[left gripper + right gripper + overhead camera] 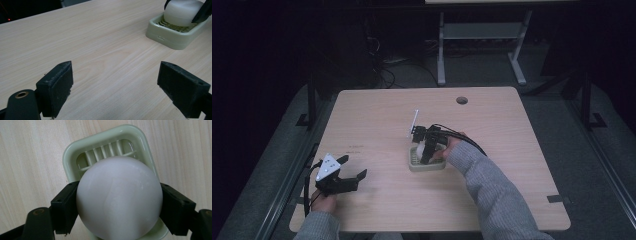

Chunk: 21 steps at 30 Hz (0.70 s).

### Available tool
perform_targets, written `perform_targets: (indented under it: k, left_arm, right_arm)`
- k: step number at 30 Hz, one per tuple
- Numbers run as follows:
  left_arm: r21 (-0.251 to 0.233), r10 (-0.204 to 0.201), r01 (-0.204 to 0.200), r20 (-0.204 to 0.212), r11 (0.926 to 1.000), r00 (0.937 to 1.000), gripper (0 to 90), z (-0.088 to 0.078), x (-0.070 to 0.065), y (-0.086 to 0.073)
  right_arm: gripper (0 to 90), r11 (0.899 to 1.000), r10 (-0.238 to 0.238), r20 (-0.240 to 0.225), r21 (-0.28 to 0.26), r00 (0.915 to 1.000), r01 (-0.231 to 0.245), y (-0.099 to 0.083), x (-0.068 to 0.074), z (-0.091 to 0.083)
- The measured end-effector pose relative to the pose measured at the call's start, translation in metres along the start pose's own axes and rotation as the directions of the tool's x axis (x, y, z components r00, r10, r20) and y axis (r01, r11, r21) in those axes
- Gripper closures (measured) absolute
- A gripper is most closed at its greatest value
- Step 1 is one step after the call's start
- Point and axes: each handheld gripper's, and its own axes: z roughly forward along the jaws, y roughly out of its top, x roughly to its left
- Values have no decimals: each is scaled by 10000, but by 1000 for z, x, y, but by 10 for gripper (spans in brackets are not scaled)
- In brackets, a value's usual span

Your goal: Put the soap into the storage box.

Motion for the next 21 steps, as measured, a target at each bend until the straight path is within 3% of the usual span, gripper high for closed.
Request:
perform_targets:
  k: [21]
  left_arm:
    - [-56, -54, 54, 17, 10000, 10000, 128, 0, 0, 0]
  right_arm:
    - [236, 9999, 93, -61, 87, 9999, -92, 1, -2, 4]
